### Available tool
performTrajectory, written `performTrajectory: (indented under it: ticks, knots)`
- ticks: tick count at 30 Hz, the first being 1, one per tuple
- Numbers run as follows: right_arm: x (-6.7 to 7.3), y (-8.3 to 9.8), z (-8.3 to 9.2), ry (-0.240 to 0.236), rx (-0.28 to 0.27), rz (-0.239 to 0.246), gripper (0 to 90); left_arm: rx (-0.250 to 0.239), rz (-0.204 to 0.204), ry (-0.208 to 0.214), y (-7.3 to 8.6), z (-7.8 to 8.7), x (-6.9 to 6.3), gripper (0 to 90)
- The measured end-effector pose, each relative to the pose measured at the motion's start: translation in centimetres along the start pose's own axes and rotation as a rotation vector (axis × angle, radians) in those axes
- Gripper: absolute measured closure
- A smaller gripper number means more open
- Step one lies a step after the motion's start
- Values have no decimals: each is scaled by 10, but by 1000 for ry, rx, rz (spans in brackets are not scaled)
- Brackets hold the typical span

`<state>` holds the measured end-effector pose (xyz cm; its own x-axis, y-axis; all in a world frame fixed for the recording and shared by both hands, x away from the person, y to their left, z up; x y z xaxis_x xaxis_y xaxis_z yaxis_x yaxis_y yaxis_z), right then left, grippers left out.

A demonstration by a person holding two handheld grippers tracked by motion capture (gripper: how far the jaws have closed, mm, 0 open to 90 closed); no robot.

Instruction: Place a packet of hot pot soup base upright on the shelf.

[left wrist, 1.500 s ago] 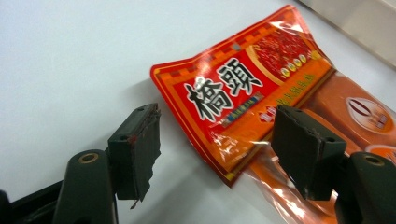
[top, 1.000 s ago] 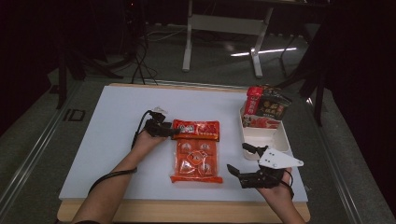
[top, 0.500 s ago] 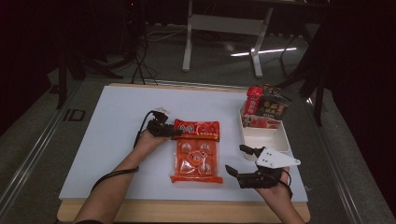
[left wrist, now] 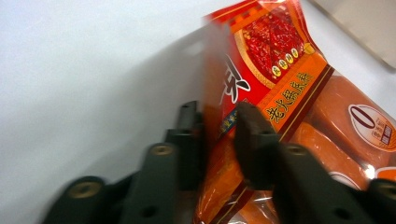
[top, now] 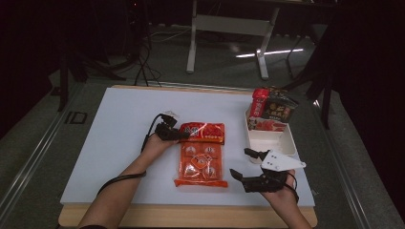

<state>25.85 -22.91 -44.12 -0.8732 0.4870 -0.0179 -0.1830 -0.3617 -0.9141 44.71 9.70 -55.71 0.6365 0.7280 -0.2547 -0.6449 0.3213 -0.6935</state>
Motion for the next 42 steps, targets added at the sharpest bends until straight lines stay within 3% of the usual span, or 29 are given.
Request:
performTrajectory:
  ticks: [5, 8, 13, 15, 24, 42]
  knots:
    - [-1, 0, -1, 1, 0, -7, 172, 3, 0, -20, -2, 2, -6, 881]
    - [-1, 0, 0, -2, -8, -14, 172, -13, -2, -18, -3, 6, -7, 884]
    - [-3, 0, 1, 9, -17, -19, 172, -35, -55, -39, -6, 15, -14, 886]
    - [-3, 0, 1, 7, -17, -21, 177, -55, -44, -30, -6, 20, -16, 886]
    - [-2, -1, 3, 10, -27, -16, 209, -114, -81, -27, -14, 45, -28, 888]
    - [-15, -3, 14, 68, -38, -48, 199, -214, -157, 26, -24, 92, -63, 889]
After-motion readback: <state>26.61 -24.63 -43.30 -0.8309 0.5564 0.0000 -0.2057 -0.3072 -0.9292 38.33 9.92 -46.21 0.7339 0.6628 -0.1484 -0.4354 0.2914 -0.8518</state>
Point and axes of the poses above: each handheld gripper's, and its own axes: z roughly backward along the jaws, y roughly out of its underside, x roughly to its left, the point moved 1 cm from there along -z, roughly forward along the jaws, and after that the axes turned 6 degrees about -y, right-handed, at the moved point
